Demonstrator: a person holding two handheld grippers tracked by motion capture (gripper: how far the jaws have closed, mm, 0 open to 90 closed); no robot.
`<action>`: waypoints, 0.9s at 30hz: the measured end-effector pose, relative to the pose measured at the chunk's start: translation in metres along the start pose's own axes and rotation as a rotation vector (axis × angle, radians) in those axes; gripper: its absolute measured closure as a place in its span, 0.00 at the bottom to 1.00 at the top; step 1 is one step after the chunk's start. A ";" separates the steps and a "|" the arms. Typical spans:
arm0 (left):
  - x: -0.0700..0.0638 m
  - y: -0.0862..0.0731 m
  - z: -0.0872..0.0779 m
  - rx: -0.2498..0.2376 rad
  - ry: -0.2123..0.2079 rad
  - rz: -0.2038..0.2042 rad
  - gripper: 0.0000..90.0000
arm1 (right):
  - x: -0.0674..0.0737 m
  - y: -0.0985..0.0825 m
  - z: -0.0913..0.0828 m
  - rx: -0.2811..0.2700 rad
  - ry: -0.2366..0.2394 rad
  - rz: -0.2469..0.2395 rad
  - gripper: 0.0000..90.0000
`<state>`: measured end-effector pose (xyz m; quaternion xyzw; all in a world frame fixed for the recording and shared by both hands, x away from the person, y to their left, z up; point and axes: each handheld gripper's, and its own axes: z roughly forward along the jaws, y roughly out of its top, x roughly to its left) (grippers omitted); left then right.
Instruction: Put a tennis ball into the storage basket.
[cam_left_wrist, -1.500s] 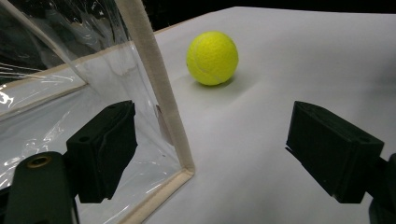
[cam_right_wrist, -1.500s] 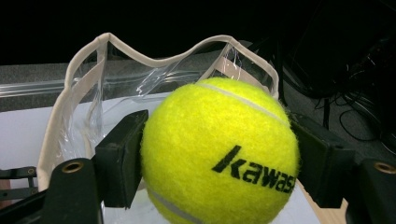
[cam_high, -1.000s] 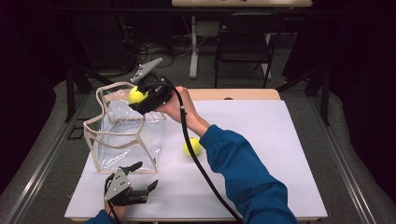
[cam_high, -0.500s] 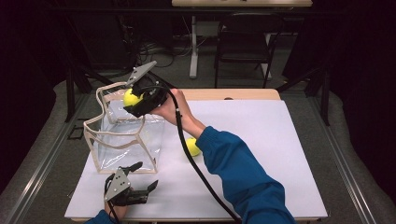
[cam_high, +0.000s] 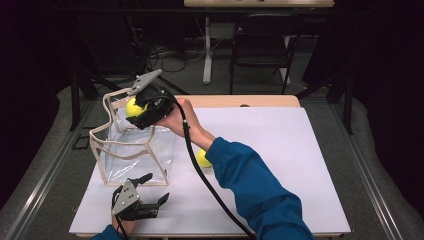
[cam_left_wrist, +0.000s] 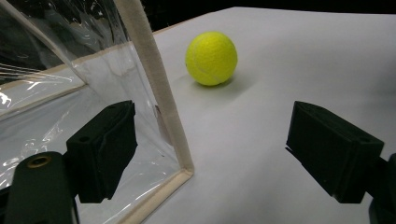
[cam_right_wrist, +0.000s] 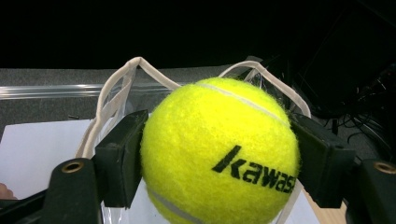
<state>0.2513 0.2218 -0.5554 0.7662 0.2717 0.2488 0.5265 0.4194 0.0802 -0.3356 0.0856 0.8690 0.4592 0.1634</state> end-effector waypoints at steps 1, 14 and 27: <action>0.000 0.000 0.000 -0.002 0.000 -0.001 0.17 | 0.000 0.000 0.001 0.001 0.000 0.001 0.29; 0.000 0.000 0.000 -0.002 -0.001 -0.001 0.17 | 0.004 -0.002 0.014 0.040 0.034 0.011 0.29; 0.000 0.000 0.000 -0.001 -0.003 0.001 0.18 | 0.009 -0.003 0.025 0.083 0.048 0.015 0.29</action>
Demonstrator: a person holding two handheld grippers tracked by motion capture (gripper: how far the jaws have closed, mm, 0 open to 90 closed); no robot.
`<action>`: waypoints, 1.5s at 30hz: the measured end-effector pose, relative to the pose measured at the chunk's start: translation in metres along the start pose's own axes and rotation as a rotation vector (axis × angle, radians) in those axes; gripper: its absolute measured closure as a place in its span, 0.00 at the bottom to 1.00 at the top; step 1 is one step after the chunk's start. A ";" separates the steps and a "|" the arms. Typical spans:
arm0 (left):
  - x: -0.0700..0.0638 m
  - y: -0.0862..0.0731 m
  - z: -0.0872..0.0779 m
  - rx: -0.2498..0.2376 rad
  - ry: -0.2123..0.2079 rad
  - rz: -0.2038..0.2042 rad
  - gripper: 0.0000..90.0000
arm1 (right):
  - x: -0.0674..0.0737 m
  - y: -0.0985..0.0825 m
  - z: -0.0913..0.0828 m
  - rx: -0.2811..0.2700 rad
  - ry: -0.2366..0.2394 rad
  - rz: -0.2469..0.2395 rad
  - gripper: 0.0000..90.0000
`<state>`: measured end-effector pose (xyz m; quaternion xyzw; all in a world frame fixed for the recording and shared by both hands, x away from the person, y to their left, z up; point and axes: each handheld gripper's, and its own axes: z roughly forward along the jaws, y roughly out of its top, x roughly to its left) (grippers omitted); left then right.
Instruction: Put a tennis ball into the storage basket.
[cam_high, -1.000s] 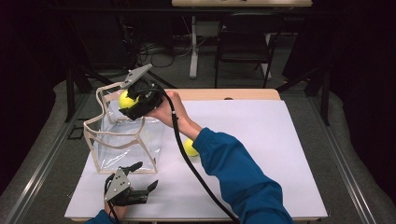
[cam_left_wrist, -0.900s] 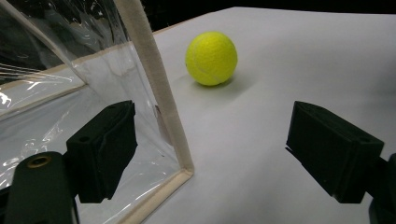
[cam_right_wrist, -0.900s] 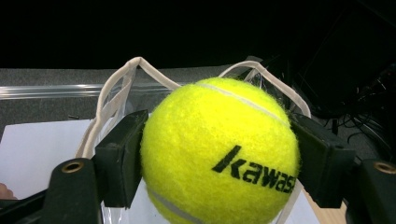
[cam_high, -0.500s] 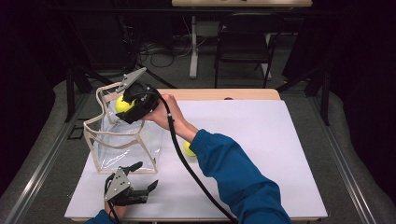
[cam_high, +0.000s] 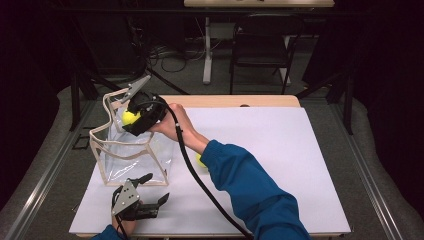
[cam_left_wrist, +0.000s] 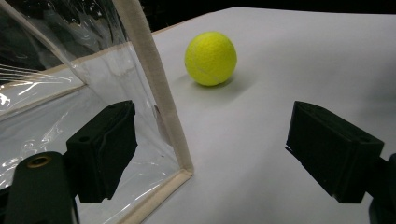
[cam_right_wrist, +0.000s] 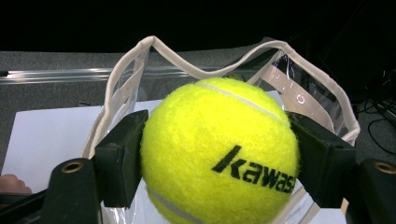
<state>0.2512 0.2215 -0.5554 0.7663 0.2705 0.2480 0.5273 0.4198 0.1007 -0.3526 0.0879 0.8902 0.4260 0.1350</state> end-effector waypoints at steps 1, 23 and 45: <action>0.000 0.000 0.000 0.000 -0.001 0.000 0.18 | 0.000 0.000 0.001 0.001 0.001 0.000 0.29; 0.000 0.000 0.000 0.000 0.000 0.001 0.17 | 0.001 -0.004 0.011 0.075 0.022 0.002 0.28; 0.000 0.000 0.000 0.003 -0.002 0.003 0.17 | -0.006 -0.018 -0.017 0.001 0.053 0.074 0.04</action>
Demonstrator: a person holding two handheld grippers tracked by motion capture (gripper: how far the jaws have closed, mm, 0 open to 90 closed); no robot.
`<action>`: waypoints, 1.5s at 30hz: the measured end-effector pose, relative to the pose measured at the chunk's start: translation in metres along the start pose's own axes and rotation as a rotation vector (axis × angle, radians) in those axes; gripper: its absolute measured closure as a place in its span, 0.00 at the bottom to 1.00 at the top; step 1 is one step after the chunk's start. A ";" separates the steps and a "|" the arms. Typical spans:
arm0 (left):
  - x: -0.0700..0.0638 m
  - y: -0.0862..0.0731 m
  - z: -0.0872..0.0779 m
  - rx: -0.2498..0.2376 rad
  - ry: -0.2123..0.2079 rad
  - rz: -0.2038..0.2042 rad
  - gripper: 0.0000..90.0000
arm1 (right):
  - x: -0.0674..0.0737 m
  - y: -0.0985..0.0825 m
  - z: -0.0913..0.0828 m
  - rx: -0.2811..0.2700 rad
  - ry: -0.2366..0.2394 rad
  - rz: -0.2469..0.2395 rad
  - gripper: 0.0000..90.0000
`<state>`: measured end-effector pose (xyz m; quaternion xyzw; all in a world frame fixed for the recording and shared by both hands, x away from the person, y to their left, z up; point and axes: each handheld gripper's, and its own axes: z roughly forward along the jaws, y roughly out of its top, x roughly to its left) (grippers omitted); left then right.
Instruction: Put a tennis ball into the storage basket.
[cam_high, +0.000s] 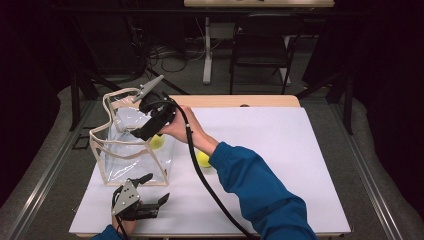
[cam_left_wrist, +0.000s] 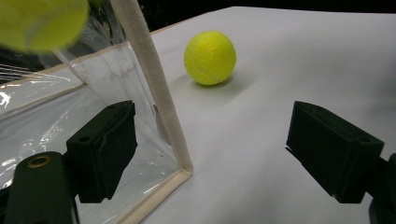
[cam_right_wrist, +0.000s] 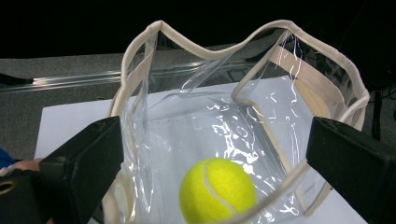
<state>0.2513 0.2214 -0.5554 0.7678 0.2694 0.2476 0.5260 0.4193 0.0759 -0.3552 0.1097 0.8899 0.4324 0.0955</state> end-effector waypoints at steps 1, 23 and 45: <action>0.000 0.000 0.000 -0.002 0.000 0.000 0.17 | 0.000 -0.001 -0.002 -0.001 0.002 0.002 0.03; 0.000 0.000 0.000 0.000 0.000 -0.002 0.17 | -0.008 -0.040 -0.041 -0.004 -0.011 0.027 0.01; 0.000 0.000 0.001 0.000 0.003 0.000 0.17 | -0.012 -0.084 -0.058 0.032 -0.054 0.057 0.01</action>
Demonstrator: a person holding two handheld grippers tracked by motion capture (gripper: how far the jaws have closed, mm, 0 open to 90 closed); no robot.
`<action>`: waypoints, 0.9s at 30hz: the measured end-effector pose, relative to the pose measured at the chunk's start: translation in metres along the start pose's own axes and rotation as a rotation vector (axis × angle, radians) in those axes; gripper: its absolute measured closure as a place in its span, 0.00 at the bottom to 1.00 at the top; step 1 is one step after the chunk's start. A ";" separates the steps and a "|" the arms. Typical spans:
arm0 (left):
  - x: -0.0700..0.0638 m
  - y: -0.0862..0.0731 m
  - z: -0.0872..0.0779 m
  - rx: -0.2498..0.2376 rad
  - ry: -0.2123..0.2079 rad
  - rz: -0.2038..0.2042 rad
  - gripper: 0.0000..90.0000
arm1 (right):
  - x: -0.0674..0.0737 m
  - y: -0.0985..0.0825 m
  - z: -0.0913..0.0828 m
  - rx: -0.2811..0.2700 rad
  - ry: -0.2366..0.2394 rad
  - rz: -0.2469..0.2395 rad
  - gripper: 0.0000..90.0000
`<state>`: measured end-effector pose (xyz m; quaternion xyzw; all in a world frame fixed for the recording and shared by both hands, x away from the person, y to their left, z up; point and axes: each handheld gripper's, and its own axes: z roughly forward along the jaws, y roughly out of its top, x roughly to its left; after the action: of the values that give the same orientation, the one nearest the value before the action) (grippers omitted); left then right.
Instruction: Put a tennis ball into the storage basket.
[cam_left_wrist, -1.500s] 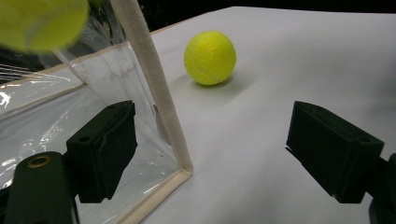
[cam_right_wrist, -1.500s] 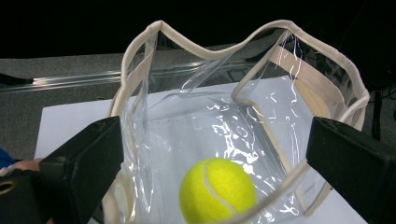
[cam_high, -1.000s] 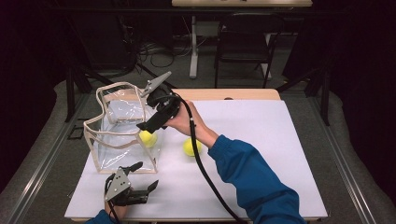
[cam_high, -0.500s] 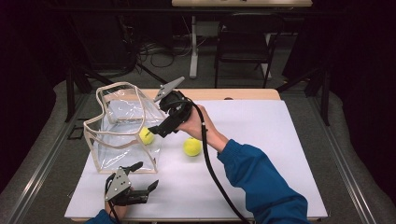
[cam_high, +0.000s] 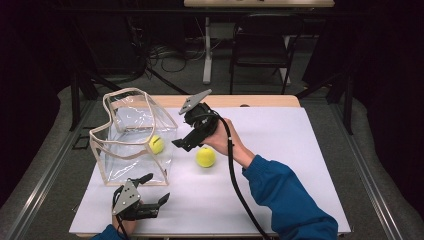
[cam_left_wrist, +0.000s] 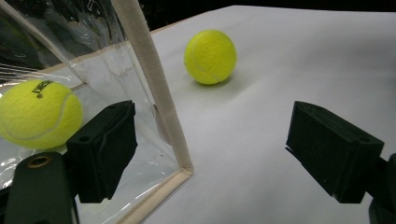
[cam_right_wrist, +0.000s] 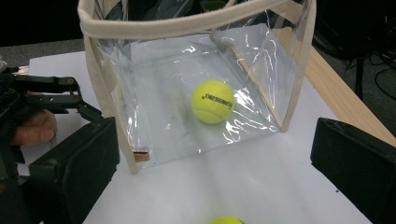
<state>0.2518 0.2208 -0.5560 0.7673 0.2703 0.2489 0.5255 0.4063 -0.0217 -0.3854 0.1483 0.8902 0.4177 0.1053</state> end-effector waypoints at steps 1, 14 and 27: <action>0.000 0.000 0.000 0.000 -0.001 -0.002 0.18 | 0.000 -0.002 -0.001 -0.001 -0.002 0.003 0.01; -0.001 0.000 0.001 0.005 -0.004 0.004 0.18 | -0.009 -0.045 0.000 0.040 -0.022 0.048 0.00; -0.001 0.000 0.000 0.005 -0.005 0.004 0.17 | -0.013 -0.077 0.000 0.034 -0.015 0.092 0.00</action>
<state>0.2514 0.2198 -0.5561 0.7698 0.2680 0.2476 0.5237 0.4045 -0.0732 -0.4439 0.1940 0.8887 0.4056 0.0902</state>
